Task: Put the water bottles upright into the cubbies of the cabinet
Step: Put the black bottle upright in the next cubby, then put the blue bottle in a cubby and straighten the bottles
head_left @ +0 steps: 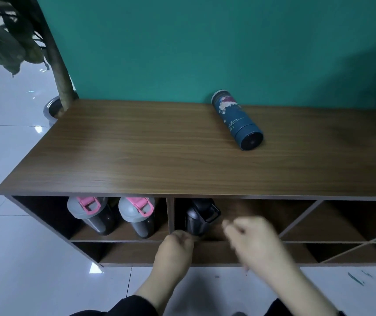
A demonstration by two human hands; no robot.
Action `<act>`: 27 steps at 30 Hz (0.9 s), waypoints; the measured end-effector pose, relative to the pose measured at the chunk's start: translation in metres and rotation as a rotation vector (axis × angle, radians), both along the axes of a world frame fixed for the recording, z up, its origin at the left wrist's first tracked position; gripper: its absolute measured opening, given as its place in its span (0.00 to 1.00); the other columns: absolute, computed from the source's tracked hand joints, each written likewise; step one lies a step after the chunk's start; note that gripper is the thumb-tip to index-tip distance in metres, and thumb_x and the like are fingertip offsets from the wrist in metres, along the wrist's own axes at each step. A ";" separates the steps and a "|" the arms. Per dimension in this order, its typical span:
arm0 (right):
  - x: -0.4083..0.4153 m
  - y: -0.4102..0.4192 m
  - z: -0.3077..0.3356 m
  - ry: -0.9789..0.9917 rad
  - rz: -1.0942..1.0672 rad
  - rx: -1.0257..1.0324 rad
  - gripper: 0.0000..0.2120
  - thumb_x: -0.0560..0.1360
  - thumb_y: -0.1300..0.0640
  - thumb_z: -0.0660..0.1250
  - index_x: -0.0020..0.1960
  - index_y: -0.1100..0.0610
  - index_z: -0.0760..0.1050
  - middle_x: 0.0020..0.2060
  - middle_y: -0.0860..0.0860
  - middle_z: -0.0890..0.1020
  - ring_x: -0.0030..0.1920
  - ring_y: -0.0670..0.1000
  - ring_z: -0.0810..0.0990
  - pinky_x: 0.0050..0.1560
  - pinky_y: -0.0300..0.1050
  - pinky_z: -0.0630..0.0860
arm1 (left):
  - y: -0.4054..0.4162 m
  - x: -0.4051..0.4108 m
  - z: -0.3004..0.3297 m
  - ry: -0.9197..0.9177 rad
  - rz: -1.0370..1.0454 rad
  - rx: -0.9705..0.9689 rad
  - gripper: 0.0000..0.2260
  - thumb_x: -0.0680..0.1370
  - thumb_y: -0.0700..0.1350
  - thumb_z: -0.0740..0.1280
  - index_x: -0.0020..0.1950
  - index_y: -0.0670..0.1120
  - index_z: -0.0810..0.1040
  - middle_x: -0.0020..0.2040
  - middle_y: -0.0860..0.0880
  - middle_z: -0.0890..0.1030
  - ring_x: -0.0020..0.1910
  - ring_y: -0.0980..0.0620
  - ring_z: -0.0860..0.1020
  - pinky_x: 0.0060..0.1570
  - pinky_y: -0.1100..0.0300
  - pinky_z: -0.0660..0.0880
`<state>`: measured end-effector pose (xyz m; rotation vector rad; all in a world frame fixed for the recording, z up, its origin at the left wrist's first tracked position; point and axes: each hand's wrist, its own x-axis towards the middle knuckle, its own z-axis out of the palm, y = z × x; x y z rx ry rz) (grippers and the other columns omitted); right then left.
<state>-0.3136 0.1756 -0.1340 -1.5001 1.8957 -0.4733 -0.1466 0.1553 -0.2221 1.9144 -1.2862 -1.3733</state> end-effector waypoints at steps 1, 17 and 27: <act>-0.004 -0.001 0.023 0.005 -0.079 -0.176 0.25 0.77 0.42 0.63 0.34 0.63 0.73 0.23 0.60 0.75 0.23 0.56 0.73 0.29 0.52 0.76 | 0.003 0.002 0.004 0.020 0.016 -0.007 0.08 0.76 0.45 0.62 0.44 0.50 0.81 0.43 0.46 0.87 0.46 0.42 0.84 0.49 0.48 0.81; -0.020 -0.187 0.025 0.001 -0.337 -0.549 0.31 0.69 0.47 0.73 0.69 0.52 0.68 0.59 0.55 0.79 0.53 0.56 0.79 0.47 0.43 0.70 | 0.014 0.020 0.034 0.067 0.135 -0.169 0.07 0.79 0.41 0.64 0.48 0.47 0.82 0.41 0.46 0.87 0.39 0.48 0.84 0.41 0.56 0.78; -0.044 0.022 0.077 -0.292 -0.108 -0.902 0.27 0.63 0.48 0.71 0.59 0.36 0.67 0.54 0.31 0.74 0.55 0.39 0.78 0.55 0.38 0.78 | 0.042 0.026 0.076 -0.238 0.005 -1.291 0.20 0.77 0.52 0.68 0.66 0.45 0.74 0.61 0.46 0.78 0.63 0.51 0.74 0.63 0.50 0.71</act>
